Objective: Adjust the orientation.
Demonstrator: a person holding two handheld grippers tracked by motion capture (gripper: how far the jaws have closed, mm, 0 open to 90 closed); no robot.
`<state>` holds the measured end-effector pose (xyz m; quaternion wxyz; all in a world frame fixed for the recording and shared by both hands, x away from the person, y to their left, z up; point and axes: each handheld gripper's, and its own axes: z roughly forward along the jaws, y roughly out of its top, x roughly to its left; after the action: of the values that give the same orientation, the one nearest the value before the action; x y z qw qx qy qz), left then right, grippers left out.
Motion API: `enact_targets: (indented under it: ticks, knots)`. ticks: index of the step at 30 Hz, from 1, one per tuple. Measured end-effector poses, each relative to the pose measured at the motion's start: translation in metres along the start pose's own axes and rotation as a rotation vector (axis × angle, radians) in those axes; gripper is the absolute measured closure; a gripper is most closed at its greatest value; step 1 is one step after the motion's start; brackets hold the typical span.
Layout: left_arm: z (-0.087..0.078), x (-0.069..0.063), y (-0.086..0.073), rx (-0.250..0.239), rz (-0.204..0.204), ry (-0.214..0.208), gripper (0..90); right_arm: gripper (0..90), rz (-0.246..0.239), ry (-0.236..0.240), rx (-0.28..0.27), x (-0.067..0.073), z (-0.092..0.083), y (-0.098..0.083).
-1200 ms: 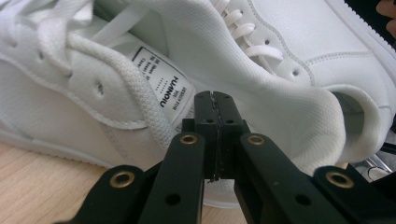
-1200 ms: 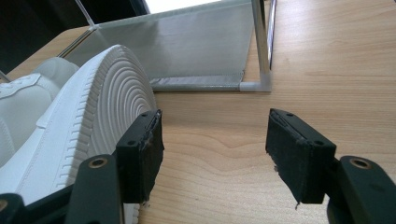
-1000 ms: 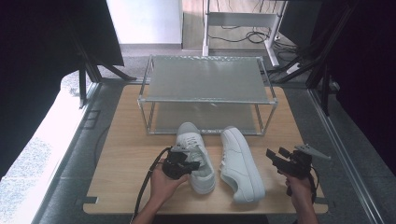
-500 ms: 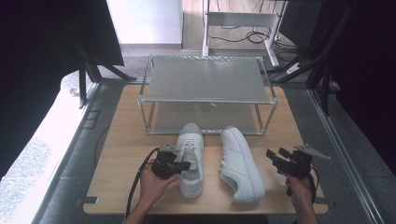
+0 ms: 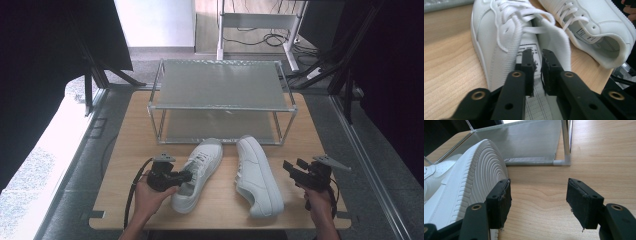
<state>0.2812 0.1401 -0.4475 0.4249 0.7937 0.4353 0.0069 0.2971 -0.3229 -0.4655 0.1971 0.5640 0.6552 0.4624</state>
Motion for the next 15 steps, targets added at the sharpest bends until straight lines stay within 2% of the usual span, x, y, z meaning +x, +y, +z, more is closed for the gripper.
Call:
enact_targets:
  ticks: [1, 3, 4, 5, 8, 9, 10, 11, 12, 15]
  knots:
    - [0.000, 0.000, 0.000, 0.000, 0.000, 0.000, 76.1, 36.7, 0.000, 0.000, 0.000, 0.000, 0.000, 0.000]
    - [-0.004, -0.001, 0.003, -0.039, 0.003, -0.073, 67.3, 36.5, -0.007, 0.006, -0.004, 0.002, 0.000, 0.000]
    - [-0.004, -0.001, 0.003, -0.039, 0.003, -0.073, 62.0, 36.5, -0.006, 0.008, -0.008, 0.002, -0.001, 0.000]
    - [-0.009, -0.003, 0.007, -0.059, 0.016, -0.095, 58.0, 36.5, -0.007, 0.006, -0.008, 0.002, -0.001, 0.001]
    - [-0.018, -0.005, 0.014, -0.134, 0.030, -0.070, 48.6, 36.5, -0.001, 0.005, -0.014, 0.001, -0.002, 0.001]
    - [-0.021, -0.006, 0.016, -0.169, 0.040, -0.031, 41.8, 36.5, 0.002, 0.005, -0.014, 0.001, -0.003, 0.001]
    - [-0.022, -0.007, 0.017, -0.181, 0.045, -0.007, 35.6, 36.5, 0.001, 0.005, -0.016, 0.000, -0.003, 0.001]
    - [-0.022, -0.007, 0.017, -0.181, 0.045, -0.007, 34.9, 36.5, 0.001, 0.005, -0.016, 0.000, -0.003, 0.001]
    - [-0.024, -0.005, 0.019, -0.180, 0.045, -0.040, 34.9, 36.5, 0.002, 0.005, -0.019, 0.001, -0.003, 0.001]
    - [-0.026, -0.003, 0.016, -0.196, 0.056, -0.027, 34.8, 36.5, 0.000, 0.004, -0.019, 0.001, -0.004, 0.002]
